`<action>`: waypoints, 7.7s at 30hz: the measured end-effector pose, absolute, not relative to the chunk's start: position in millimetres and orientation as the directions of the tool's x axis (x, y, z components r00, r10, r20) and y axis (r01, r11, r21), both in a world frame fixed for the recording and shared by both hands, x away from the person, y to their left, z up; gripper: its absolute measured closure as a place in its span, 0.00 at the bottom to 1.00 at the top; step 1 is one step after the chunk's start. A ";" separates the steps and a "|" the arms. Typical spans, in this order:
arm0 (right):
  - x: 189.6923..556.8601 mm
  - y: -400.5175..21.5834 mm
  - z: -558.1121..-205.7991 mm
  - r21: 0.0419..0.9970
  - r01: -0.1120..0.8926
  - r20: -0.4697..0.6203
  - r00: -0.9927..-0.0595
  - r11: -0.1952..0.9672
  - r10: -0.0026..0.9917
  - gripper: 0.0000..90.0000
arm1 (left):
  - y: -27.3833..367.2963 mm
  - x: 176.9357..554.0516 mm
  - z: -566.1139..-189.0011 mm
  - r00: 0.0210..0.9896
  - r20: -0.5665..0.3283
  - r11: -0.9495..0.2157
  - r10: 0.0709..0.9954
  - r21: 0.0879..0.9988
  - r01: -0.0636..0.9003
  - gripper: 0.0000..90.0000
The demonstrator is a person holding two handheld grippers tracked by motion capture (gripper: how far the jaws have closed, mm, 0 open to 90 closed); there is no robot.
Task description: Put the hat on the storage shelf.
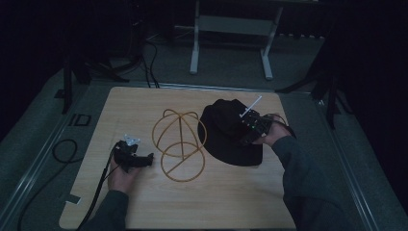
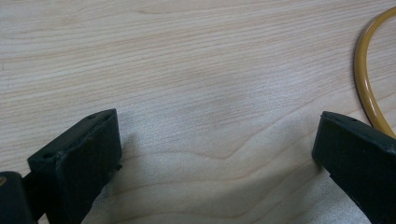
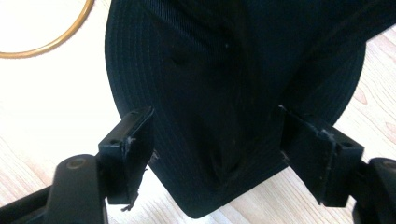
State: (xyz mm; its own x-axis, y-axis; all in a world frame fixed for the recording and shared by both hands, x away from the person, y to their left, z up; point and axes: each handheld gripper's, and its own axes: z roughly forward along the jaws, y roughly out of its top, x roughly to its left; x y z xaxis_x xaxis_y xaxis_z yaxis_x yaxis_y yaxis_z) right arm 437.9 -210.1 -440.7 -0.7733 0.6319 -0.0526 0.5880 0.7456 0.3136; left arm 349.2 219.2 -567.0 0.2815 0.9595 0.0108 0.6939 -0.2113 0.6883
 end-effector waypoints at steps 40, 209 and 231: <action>495.8 -181.8 -457.6 0.094 0.685 0.025 -0.727 0.723 0.686 0.70 | 218.0 351.5 -567.0 0.285 0.007 -0.211 0.958 0.689 0.693 0.02; 424.2 -237.5 -280.7 0.521 0.410 0.016 -0.882 0.749 0.471 0.97 | 216.5 354.4 -567.0 0.287 0.008 -0.213 0.958 0.690 0.692 0.02; 417.8 -233.4 -269.3 0.549 0.362 0.018 -0.906 0.753 0.423 0.97 | 216.2 354.9 -567.1 0.288 0.008 -0.213 0.958 0.691 0.691 0.02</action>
State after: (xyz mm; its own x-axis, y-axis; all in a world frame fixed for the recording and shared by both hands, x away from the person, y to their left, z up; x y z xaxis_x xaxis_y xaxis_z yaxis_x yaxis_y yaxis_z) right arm 417.8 -233.4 -269.3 -0.9061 0.4226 0.0178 0.3621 0.7532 0.5492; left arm 354.9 216.2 -567.1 0.2879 0.9576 0.0078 0.6911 -0.2134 0.6906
